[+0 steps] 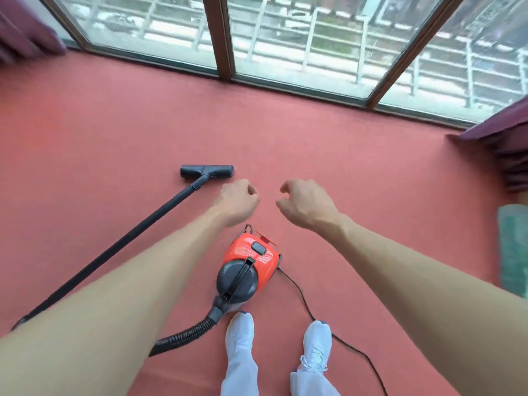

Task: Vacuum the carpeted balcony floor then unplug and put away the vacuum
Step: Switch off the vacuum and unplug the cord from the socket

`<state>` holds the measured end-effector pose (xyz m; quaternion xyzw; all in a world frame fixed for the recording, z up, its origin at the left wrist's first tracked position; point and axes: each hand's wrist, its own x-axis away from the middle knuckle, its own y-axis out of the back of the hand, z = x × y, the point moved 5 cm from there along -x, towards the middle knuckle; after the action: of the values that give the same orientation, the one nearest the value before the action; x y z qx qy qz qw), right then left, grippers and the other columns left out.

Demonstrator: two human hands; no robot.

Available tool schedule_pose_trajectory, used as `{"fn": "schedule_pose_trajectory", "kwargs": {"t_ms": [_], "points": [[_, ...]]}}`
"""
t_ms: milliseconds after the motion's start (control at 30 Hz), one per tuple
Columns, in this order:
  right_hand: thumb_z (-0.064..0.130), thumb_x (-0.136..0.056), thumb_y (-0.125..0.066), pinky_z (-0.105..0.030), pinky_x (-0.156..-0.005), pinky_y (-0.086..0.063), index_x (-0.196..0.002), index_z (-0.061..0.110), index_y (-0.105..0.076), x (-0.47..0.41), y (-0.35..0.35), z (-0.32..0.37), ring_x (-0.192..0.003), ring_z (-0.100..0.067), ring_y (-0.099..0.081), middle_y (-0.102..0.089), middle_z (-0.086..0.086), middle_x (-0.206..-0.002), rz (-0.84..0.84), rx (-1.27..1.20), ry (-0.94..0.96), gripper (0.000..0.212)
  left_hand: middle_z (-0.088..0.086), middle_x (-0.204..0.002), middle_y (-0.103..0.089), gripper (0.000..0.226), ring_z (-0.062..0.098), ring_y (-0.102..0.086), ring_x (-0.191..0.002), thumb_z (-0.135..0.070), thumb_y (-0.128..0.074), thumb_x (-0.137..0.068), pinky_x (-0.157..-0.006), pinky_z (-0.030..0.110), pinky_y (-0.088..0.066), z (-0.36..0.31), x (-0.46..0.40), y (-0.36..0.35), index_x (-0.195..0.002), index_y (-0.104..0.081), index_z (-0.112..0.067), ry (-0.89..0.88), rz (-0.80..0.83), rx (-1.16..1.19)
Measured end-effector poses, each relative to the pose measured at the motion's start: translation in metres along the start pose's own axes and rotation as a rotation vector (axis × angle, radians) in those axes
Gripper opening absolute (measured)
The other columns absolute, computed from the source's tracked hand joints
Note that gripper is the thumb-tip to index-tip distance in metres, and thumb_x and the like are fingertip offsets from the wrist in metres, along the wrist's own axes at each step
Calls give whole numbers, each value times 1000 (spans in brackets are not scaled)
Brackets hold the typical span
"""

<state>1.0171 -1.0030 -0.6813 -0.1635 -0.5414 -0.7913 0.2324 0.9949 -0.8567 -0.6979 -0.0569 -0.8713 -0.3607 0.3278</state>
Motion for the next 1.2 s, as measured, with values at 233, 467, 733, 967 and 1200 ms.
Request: {"fn": "schedule_pose_trajectory", "kwargs": {"t_ms": [233,467,733,967,1200], "points": [[19,-86,-52,-42,-84,-52,-100,6,-70,118,176,35,-98,-35,-62,-71,-13,-101,-253,-73,-12,26,12,-86,-70,17,20,-60,-70,-9,-50,-91,-70,34,-52,-116,131,58,-95,-65,-3,-131,160,66],[20,-88,-55,-38,-90,-49,-104,10,-71,233,265,24,-103,-29,-63,-71,-11,-108,-403,-225,-152,25,10,-78,-70,15,24,-64,-71,-10,-51,-88,-77,40,-55,-216,221,105,-80,-63,-13,-354,132,-63],[23,-90,-55,-30,-89,-44,-108,11,-72,353,320,-20,-106,-25,-63,-72,-8,-110,-652,-401,-383,28,9,-87,-73,18,28,-68,-91,-13,-52,-88,-83,40,-55,-320,305,88,-78,-66,-20,-665,193,-228],[25,-88,-56,-31,-89,-49,-106,15,-71,451,335,-63,-102,-20,-64,-72,-1,-106,-811,-476,-516,25,5,-84,-72,17,25,-68,-87,-11,-54,-87,-81,37,-56,-364,376,53,-80,-67,-19,-841,263,-279],[26,-89,-56,-31,-84,-49,-104,17,-68,572,318,-113,-93,-17,-61,-68,3,-99,-939,-582,-630,21,8,-94,-71,19,27,-66,-92,-10,-51,-86,-85,38,-54,-403,470,-10,-88,-69,-13,-1016,284,-355]]}}
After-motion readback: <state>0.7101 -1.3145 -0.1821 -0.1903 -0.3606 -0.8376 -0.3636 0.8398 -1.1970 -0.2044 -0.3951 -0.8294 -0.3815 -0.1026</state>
